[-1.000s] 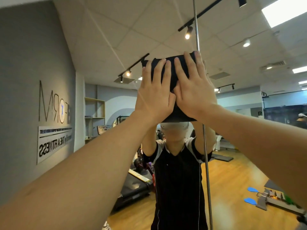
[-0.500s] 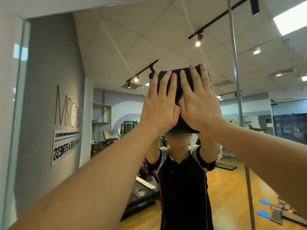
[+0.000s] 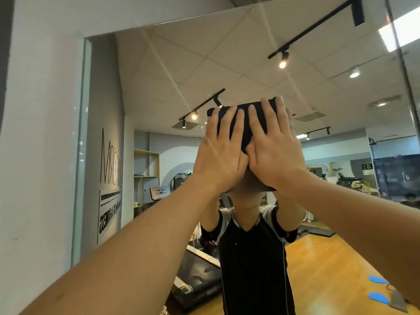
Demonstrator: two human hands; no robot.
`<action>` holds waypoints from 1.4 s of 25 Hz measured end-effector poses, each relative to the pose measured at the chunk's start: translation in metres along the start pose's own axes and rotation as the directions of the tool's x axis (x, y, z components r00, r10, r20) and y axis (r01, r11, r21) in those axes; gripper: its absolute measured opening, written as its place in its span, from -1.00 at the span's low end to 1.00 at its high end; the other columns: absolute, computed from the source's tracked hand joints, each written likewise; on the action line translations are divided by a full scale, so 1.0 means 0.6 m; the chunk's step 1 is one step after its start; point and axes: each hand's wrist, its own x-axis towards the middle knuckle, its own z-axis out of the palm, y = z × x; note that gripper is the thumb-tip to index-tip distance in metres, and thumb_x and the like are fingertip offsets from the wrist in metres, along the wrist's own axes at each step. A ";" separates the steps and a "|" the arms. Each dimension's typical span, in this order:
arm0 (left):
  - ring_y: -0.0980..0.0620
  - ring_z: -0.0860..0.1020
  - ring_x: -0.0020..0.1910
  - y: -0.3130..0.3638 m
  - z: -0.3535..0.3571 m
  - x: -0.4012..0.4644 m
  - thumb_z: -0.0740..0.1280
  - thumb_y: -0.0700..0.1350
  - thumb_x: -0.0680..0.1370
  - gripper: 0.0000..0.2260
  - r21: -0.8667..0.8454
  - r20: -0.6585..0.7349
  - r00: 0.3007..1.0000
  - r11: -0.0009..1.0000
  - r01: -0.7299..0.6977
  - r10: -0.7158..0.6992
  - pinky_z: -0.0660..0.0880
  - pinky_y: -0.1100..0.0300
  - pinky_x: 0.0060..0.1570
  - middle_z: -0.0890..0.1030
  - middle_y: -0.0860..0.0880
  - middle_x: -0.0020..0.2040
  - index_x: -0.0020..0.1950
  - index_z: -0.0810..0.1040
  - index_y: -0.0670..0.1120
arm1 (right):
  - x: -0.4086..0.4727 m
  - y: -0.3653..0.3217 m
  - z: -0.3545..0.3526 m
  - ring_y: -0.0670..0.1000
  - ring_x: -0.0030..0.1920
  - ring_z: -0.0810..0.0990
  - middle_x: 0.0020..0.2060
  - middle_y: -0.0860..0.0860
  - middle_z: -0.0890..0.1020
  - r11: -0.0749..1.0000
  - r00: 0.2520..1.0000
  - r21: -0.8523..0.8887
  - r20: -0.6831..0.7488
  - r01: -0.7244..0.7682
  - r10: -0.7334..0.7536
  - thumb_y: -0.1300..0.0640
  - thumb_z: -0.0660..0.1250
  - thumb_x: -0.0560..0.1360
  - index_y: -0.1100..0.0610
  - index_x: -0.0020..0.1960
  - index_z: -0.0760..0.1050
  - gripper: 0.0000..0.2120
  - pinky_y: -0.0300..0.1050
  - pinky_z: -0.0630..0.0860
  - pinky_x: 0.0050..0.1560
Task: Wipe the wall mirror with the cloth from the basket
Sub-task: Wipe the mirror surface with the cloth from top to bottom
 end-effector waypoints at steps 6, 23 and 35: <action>-0.27 -0.03 0.61 -0.026 -0.010 -0.005 -0.11 0.04 0.54 -0.30 0.067 0.048 0.999 0.998 0.000 -0.003 0.20 -0.19 0.55 0.14 -0.23 0.63 0.65 0.10 -0.23 | 0.008 -0.024 0.003 0.32 0.64 -0.04 0.62 0.27 0.13 1.000 1.000 -0.009 -0.012 0.006 -0.006 -0.06 -0.08 0.66 0.22 0.64 0.13 -0.37 0.28 -0.04 0.63; -0.26 -0.02 0.64 -0.235 -0.052 -0.083 -0.06 0.05 0.54 -0.31 0.005 0.040 0.999 1.000 0.020 -0.020 0.39 -0.17 0.46 0.10 -0.16 0.65 0.66 0.08 -0.18 | 0.052 -0.243 0.058 0.32 0.64 -0.08 0.64 0.25 0.10 1.000 1.000 -0.009 0.012 -0.018 0.018 -0.10 -0.06 0.66 0.21 0.65 0.11 -0.35 0.27 -0.08 0.63; -0.26 0.08 0.62 -0.509 -0.113 -0.179 0.09 -0.03 0.56 -0.36 0.069 0.007 1.000 0.997 -0.016 0.016 0.15 -0.22 0.58 0.20 -0.17 0.62 0.64 0.17 -0.20 | 0.115 -0.523 0.134 0.39 0.62 -0.01 0.61 0.30 0.16 1.000 0.999 0.008 -0.030 -0.022 0.022 -0.04 0.01 0.66 0.24 0.63 0.15 -0.38 0.35 0.01 0.61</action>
